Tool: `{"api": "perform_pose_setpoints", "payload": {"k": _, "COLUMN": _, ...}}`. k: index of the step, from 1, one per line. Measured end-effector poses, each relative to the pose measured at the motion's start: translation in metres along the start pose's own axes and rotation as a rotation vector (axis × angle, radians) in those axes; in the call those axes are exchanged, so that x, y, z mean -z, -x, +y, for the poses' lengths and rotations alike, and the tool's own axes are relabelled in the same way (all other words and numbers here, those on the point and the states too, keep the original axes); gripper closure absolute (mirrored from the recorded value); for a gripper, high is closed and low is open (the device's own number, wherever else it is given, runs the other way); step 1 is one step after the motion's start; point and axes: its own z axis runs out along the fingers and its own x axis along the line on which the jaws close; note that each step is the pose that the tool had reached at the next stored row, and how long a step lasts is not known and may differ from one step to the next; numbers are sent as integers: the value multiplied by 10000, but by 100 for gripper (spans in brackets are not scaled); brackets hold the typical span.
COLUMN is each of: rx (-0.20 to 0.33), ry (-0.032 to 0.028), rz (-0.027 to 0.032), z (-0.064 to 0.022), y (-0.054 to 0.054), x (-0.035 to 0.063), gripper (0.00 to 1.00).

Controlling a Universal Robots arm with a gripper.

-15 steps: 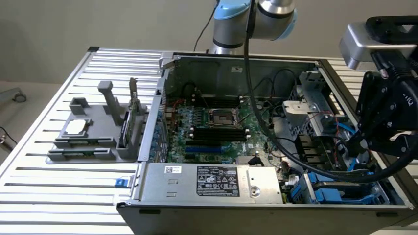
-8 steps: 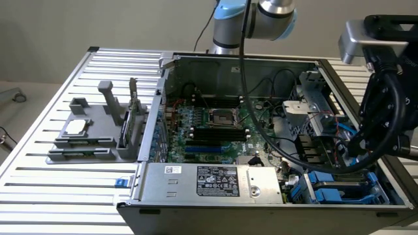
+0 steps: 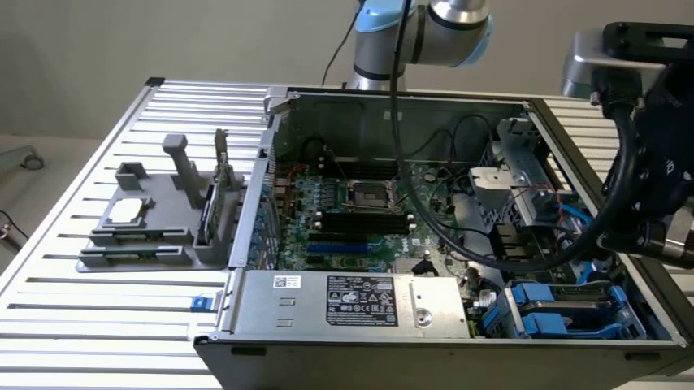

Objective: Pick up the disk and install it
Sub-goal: 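Insert the first disk wire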

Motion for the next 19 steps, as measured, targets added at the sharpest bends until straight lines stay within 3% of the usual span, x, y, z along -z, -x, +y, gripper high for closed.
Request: {"api": "perform_pose_setpoints", "payload": {"k": 19, "rx": -3444, "ry": -244, "rz": 137, "z": 1, "y": -2, "x": -34, "gripper": 89}}
